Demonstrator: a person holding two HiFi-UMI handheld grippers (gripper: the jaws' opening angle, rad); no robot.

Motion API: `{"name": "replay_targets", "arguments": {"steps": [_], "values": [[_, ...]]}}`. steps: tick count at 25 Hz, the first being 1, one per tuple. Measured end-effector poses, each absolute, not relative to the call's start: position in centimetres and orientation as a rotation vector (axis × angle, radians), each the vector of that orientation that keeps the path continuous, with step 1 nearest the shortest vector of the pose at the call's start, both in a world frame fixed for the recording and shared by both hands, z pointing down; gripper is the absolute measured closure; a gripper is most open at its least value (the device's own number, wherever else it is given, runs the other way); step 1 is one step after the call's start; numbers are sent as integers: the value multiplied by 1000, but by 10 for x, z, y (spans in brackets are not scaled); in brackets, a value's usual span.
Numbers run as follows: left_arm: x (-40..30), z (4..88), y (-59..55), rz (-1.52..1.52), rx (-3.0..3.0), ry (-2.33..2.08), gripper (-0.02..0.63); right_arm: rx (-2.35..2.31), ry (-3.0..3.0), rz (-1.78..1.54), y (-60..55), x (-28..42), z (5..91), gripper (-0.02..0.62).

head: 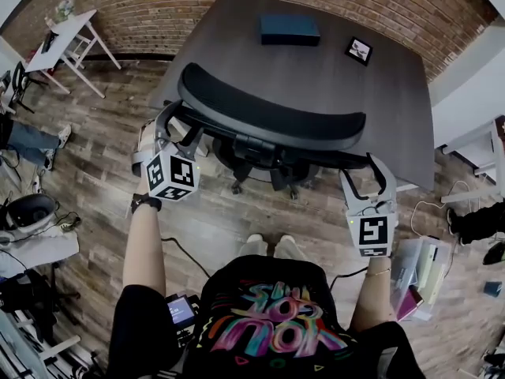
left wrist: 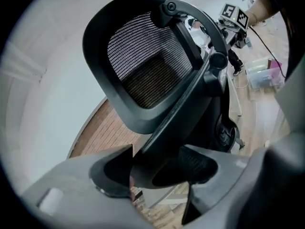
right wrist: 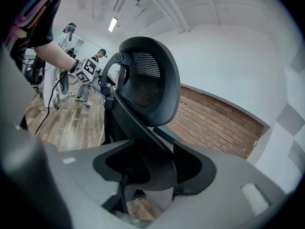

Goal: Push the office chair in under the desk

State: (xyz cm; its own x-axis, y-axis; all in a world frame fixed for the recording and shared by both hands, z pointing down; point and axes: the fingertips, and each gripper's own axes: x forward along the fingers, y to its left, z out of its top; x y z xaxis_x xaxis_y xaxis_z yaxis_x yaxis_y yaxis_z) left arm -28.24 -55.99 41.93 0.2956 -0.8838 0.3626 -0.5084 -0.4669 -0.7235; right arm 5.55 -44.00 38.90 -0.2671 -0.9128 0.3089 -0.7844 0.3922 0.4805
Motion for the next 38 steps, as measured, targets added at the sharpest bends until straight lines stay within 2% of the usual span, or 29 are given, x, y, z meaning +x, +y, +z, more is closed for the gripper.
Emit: {"name": "replay_targets", "arguments": {"steps": [19, 33, 36, 38], "values": [[-283, 420, -559, -964, -2109, 1223, 304, 1446, -2081, -347, -441, 51, 393, 334], [-261, 418, -489, -822, -2224, 1288, 305, 1411, -2202, -365, -404, 21, 380, 341], [-256, 411, -470, -744, -2302, 1351, 318, 1406, -2230, -363, -394, 14, 379, 379], [-253, 404, -457, -676, -2359, 1390, 331, 1400, -2247, -358, -388, 8, 380, 379]]}}
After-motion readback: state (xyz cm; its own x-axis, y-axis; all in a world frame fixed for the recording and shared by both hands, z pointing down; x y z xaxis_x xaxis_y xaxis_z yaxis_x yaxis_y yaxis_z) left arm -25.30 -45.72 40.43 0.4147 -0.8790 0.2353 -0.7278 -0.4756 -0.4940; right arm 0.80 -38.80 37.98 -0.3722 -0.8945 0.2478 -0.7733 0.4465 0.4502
